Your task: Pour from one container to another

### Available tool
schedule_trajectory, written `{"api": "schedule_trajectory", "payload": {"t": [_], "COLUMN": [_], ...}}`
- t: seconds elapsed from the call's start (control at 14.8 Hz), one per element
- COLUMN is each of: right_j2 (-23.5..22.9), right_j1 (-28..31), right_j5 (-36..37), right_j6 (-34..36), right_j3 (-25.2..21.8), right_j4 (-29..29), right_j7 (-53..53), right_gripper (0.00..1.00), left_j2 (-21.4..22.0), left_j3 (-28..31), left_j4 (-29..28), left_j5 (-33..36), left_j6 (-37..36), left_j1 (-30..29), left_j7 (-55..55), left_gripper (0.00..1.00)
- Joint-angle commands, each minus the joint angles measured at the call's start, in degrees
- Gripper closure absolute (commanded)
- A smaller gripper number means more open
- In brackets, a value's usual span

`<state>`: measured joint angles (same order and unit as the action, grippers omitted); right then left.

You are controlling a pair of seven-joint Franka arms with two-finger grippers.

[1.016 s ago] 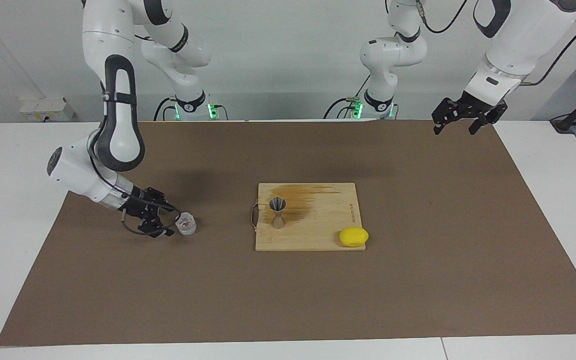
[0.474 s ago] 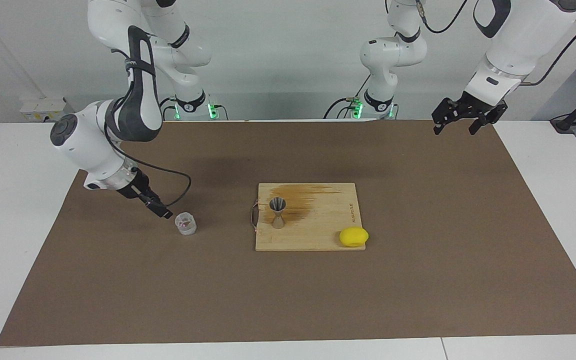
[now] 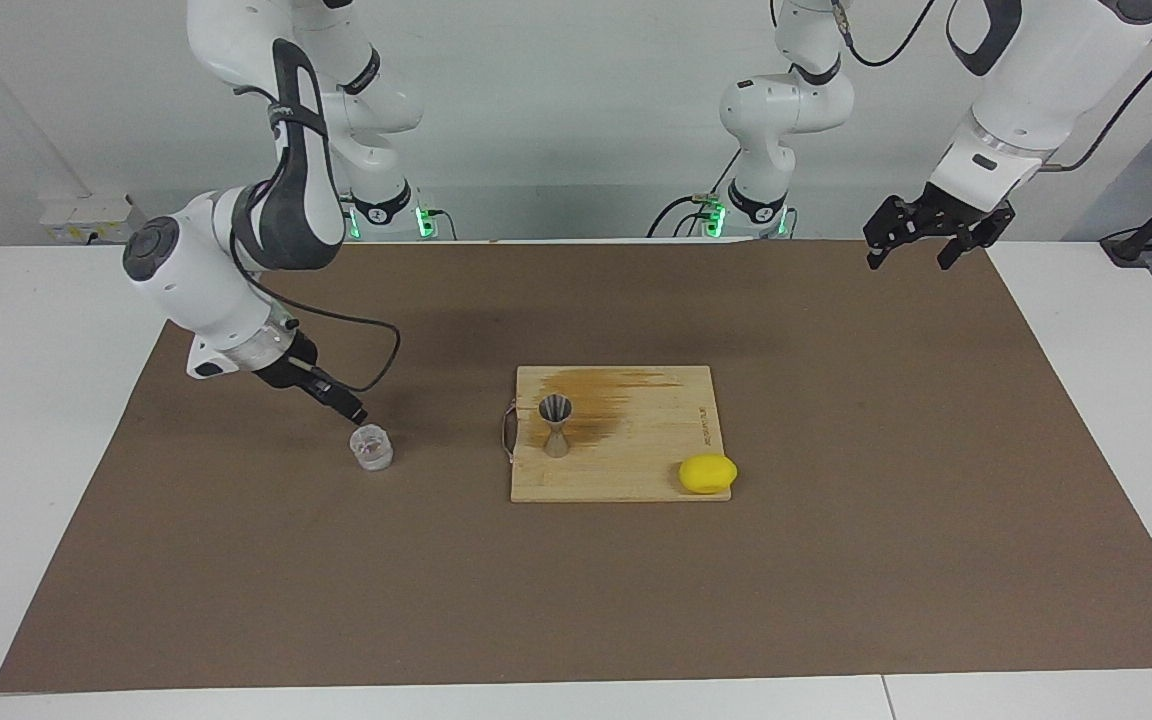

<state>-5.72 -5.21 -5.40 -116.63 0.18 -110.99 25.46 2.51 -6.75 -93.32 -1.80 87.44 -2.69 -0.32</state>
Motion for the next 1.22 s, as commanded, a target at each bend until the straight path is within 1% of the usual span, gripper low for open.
{"api": "schedule_trajectory", "payload": {"t": [0.0,0.14,0.27,0.47,0.75,0.81,0.95,1.08,1.15], "right_j2": [3.3,3.4,2.9,2.7,1.9,1.3,2.2,4.7,5.5], "right_j1": [0.7,1.2,1.3,1.4,2.1,3.1,4.0,4.0,4.0], "right_j5": [2.1,2.5,4.5,7.2,8.5,8.3,7.8,7.8,7.3], "right_j6": [5.3,11.1,15.6,20.1,25.5,26.2,26.6,27.5,26.8], "right_j3": [-0.2,-0.3,-0.1,-0.1,-0.6,-0.5,-0.4,-0.4,-0.4], "right_j4": [2.6,8.4,14.0,19.2,25.4,26.4,25.3,21.4,19.3], "right_j7": [-2.3,-2.4,-3.2,-4.5,-5.7,-5.9,-6.0,-6.0,-6.0], "right_gripper": [0.0,0.0,0.0,0.0,0.0,0.0,0.0,0.0,0.0], "left_j2": [1.8,1.8,1.8,1.8,1.8,1.8,1.8,1.8,1.8], "left_j3": [0.2,0.2,0.2,0.2,0.2,0.2,0.2,0.2,0.2], "left_j4": [-2.0,-2.0,-2.0,-2.0,-2.0,-2.0,-2.0,-2.0,-2.0], "left_j5": [0.9,0.9,0.9,1.0,0.9,0.9,1.0,1.0,0.9], "left_j6": [0.6,0.6,0.6,0.6,0.6,0.6,0.6,0.6,0.6], "left_j1": [0.2,0.2,0.2,0.2,0.2,0.2,0.2,0.2,0.2], "left_j7": [-0.7,-0.7,-0.7,-0.7,-0.7,-0.7,-0.7,-0.7,-0.7], "left_gripper": [0.0,0.0,0.0,0.0,0.0,0.0,0.0,0.0,0.0]}}
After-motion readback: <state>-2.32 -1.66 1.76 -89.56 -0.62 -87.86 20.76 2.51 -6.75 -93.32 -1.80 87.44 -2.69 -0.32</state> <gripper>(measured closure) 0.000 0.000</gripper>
